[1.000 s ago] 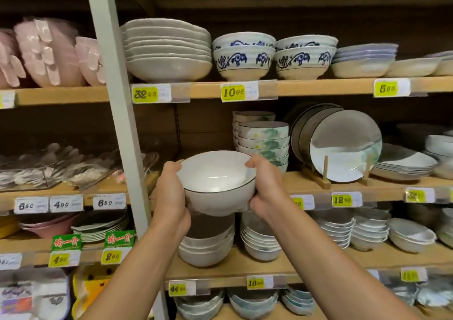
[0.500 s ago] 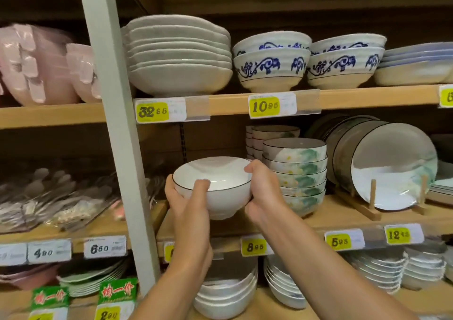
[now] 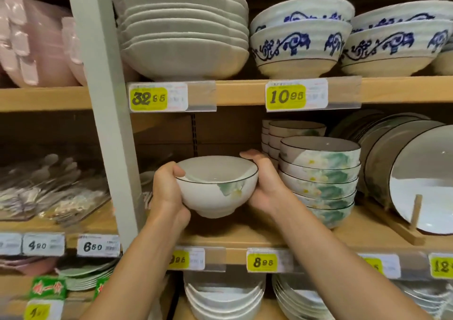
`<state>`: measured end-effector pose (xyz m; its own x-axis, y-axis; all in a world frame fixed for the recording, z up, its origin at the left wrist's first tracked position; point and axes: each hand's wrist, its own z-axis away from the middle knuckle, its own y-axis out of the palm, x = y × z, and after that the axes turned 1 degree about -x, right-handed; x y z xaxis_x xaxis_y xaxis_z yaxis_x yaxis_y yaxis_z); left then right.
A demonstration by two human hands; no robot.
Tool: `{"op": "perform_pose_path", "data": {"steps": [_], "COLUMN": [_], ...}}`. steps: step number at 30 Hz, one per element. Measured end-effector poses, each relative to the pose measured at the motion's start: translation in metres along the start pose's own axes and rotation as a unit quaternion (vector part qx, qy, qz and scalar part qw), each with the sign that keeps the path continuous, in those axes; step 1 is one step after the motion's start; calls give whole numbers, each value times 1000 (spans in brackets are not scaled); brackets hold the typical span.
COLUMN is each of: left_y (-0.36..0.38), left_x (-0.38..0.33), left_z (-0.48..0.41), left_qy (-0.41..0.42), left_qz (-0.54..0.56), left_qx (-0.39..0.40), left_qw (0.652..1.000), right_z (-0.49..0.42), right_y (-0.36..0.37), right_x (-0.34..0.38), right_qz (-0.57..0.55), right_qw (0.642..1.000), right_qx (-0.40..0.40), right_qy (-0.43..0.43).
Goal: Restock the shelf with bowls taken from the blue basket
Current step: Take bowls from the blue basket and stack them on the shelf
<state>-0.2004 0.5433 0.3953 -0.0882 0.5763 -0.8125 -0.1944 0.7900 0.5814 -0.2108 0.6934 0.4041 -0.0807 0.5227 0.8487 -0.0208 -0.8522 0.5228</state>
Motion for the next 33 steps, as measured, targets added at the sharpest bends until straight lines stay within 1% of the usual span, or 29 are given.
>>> {"op": "perform_pose_path", "data": {"steps": [2,4,6,8,10,12,14,16,19,21,23,24,28,29,31,33], "left_y": [1,3,5,3,2,6,12,14,7,-2,-9,-11,-15,-15,-15,-12], "left_x": [0,1,3,15,35,53,57,47,29,20,13,10,5,5,5,9], "left_z": [-4,-5,-3,2,13,28,30,24,13,6,-1,-5,-14,-16,-19,-16], "left_qy": [-5,-4,6,39,69,80,86,86,48,17,-8,-19,-62,-75,-97,-94], "left_qz": [-14,-26,-15,-11,-34,-53,-46,-43,-44,-44,-51,-57,-70,-71,-59,-37], "left_qx": [6,14,19,4,-12,-6,-16,-23,-14,4,17,27,67,74,73,70], "left_qw": [1000,1000,1000,999,997,995,995,995,998,999,999,998,993,992,991,992], "right_z": [-5,-11,-14,-17,-20,-20,-19,-18,-21,-28,-34,-35,-35,-34,-33,-32], "right_y": [-1,-3,-3,0,4,10,14,14,6,2,-3,-5,-11,-11,-9,-4], "right_x": [0,-1,-2,-3,-7,-13,-21,-28,-25,-14,-3,-1,-11,-13,-16,-17], "right_qz": [-13,-27,-29,-34,-24,-5,0,5,32,46,37,24,-23,-26,-40,-44], "right_qw": [1000,1000,999,997,995,991,990,989,987,992,999,999,995,995,996,999], "right_qx": [10,-6,-38,-66,-93,-118,-123,-114,-90,-62,-5,24,91,94,77,19], "right_qy": [9,9,4,-12,-30,-56,-73,-95,-133,-99,-37,-19,24,23,9,-12]}}
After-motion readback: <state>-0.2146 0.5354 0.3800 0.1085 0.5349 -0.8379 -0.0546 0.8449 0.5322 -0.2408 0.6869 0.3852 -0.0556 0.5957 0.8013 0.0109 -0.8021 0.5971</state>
